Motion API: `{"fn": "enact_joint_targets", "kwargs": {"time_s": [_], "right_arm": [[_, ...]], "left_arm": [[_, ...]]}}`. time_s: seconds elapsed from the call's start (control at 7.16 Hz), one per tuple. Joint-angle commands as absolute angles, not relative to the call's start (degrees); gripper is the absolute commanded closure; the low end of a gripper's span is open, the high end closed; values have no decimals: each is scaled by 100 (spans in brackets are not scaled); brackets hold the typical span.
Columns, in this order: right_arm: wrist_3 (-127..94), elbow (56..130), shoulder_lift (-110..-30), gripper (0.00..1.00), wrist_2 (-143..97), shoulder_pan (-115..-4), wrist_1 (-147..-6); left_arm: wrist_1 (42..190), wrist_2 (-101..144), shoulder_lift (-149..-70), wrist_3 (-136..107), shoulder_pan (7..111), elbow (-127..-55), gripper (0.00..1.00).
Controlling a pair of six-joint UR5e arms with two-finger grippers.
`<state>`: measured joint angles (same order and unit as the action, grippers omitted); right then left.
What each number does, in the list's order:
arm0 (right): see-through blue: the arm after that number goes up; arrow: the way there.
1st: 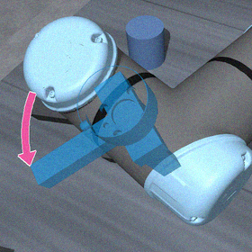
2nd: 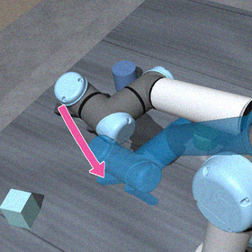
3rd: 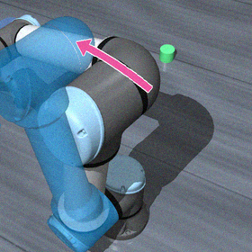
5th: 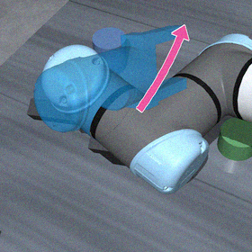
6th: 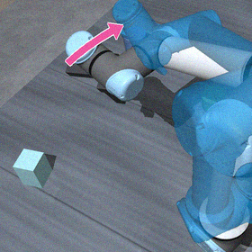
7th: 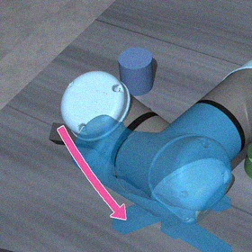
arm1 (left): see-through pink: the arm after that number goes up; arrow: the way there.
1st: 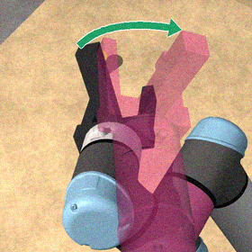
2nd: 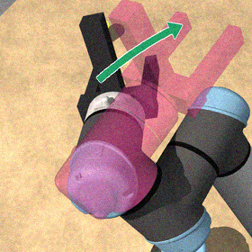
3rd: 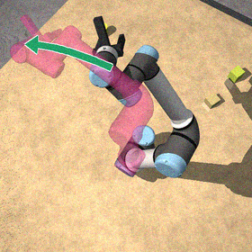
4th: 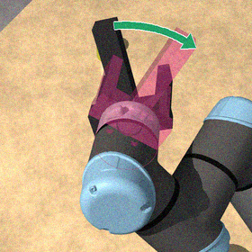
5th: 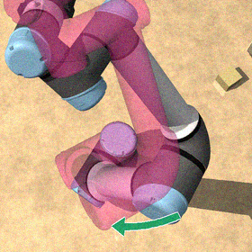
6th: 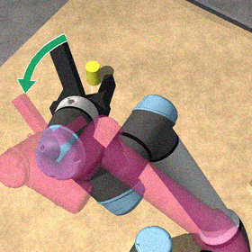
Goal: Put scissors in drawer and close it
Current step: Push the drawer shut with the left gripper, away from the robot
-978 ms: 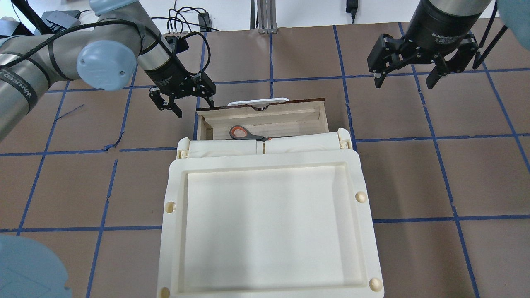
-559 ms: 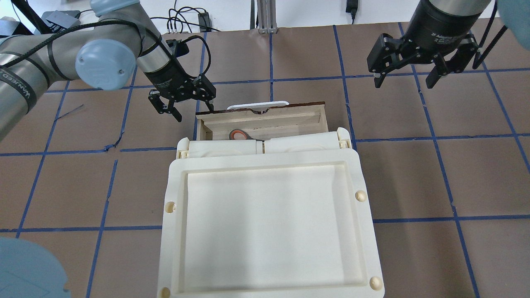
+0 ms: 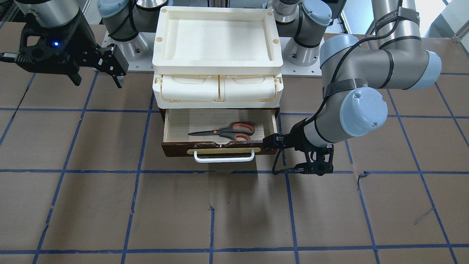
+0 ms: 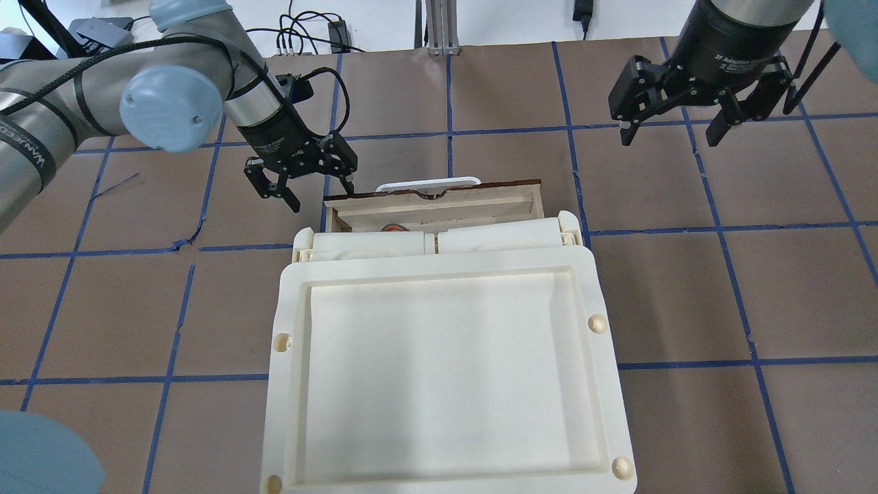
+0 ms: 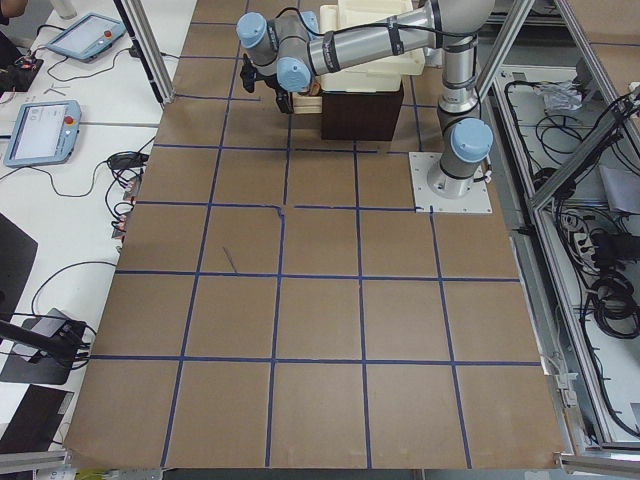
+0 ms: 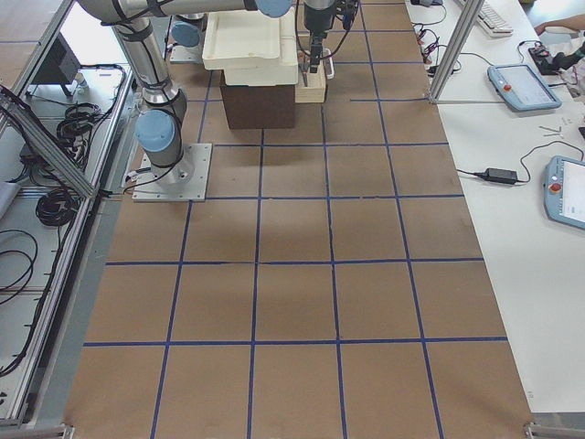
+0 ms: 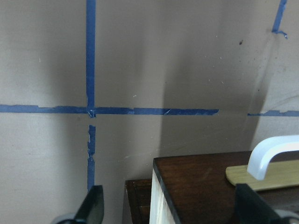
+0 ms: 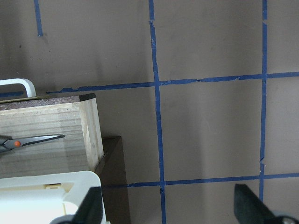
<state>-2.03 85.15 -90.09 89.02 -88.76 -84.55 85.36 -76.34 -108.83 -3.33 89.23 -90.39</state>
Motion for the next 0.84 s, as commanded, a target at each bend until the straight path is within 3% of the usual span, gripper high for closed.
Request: {"fn": "enact_joint_targets", "kwargs": {"time_s": [0.0, 0.7], "right_arm": [[-202, 8508, -9009, 0, 8903, -8868, -8455], [-202, 8525, -9009, 0, 8877, -8868, -8455]], "left_arm": [[8578, -7638, -10846, -334, 8921, -9105, 0], [9288, -7638, -10820, -534, 8930, -9105, 0]]}}
